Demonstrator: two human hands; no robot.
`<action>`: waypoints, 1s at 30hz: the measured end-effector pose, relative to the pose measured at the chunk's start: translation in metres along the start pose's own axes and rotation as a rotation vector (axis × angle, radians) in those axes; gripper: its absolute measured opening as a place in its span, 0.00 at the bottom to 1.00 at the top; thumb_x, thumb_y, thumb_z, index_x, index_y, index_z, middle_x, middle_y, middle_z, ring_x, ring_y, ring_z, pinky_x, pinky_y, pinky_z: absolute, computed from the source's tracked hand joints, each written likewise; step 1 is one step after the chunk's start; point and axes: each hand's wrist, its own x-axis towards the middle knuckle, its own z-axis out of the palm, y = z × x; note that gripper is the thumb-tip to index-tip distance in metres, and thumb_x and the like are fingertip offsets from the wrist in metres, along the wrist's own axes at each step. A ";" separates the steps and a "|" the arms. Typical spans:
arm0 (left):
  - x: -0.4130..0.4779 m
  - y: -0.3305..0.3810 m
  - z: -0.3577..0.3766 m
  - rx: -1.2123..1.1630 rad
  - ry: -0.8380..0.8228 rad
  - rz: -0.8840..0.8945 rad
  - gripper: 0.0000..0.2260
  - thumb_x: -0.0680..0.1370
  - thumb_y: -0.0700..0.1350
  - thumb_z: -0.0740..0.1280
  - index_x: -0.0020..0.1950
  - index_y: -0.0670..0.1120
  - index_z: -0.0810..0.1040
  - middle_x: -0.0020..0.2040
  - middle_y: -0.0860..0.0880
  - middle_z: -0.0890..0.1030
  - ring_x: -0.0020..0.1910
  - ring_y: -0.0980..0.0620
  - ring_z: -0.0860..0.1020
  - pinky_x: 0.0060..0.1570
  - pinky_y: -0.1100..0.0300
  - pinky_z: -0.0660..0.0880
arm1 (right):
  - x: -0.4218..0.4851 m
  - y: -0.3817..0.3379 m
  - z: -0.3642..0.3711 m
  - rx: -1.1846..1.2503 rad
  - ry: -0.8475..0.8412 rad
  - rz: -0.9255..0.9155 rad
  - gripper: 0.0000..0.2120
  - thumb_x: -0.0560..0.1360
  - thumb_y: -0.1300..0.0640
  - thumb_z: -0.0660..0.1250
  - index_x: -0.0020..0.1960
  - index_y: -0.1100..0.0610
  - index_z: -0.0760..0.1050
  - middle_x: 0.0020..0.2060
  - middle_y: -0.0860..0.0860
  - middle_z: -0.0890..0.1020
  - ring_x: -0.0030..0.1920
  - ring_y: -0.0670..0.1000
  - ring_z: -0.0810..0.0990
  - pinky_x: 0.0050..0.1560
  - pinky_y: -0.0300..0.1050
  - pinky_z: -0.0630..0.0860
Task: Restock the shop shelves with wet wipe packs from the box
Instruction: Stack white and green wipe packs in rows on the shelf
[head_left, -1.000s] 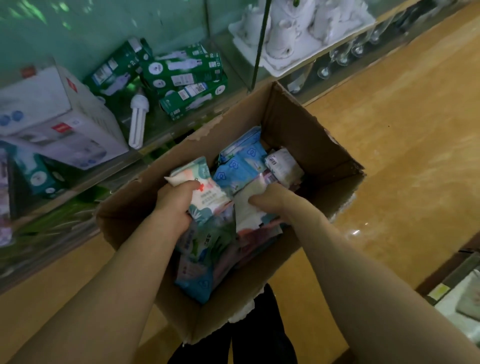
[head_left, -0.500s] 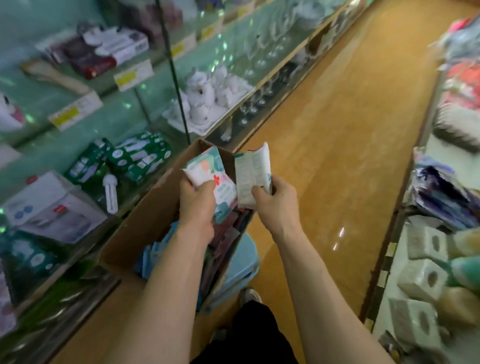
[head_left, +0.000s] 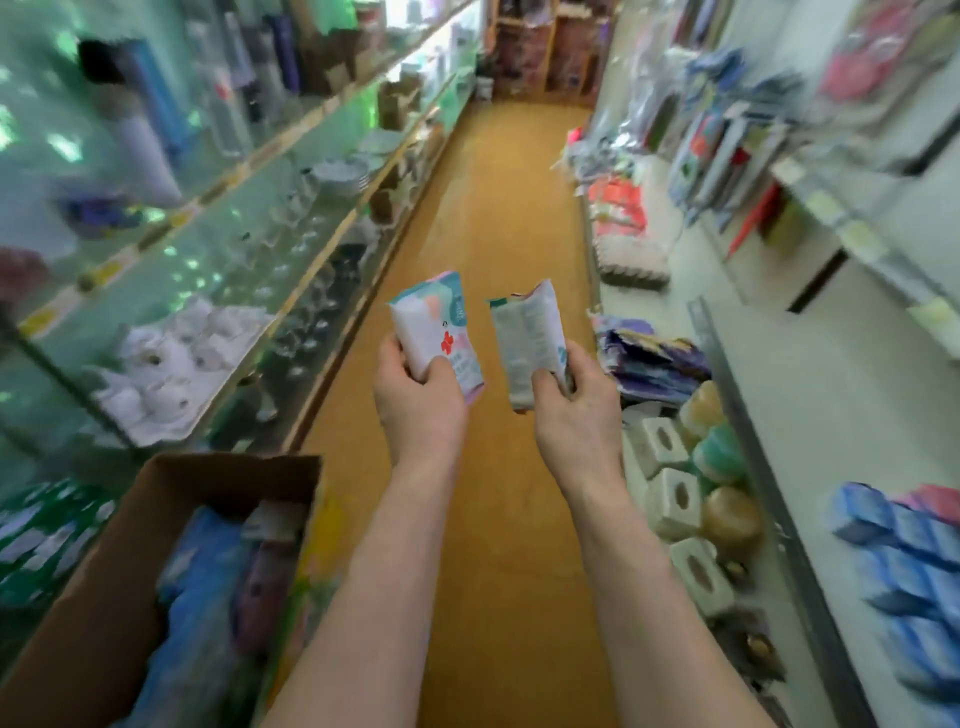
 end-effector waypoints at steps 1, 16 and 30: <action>-0.007 0.003 0.022 -0.002 -0.036 0.007 0.13 0.77 0.35 0.60 0.53 0.52 0.71 0.46 0.51 0.78 0.41 0.56 0.79 0.26 0.73 0.71 | 0.008 0.002 -0.021 -0.006 0.042 0.003 0.11 0.76 0.63 0.60 0.54 0.55 0.77 0.37 0.44 0.77 0.35 0.44 0.73 0.36 0.41 0.67; -0.127 0.040 0.276 -0.118 -0.549 0.010 0.10 0.78 0.39 0.62 0.57 0.52 0.71 0.42 0.51 0.78 0.39 0.53 0.78 0.33 0.63 0.72 | 0.072 0.034 -0.282 -0.049 0.589 -0.006 0.14 0.77 0.63 0.60 0.59 0.53 0.78 0.42 0.43 0.80 0.39 0.40 0.76 0.38 0.31 0.70; -0.212 0.041 0.410 -0.161 -1.044 -0.264 0.13 0.79 0.40 0.64 0.61 0.49 0.67 0.42 0.48 0.79 0.39 0.51 0.79 0.37 0.57 0.76 | 0.081 0.073 -0.401 -0.282 1.021 0.117 0.15 0.77 0.61 0.63 0.60 0.48 0.78 0.48 0.45 0.82 0.47 0.47 0.80 0.49 0.48 0.79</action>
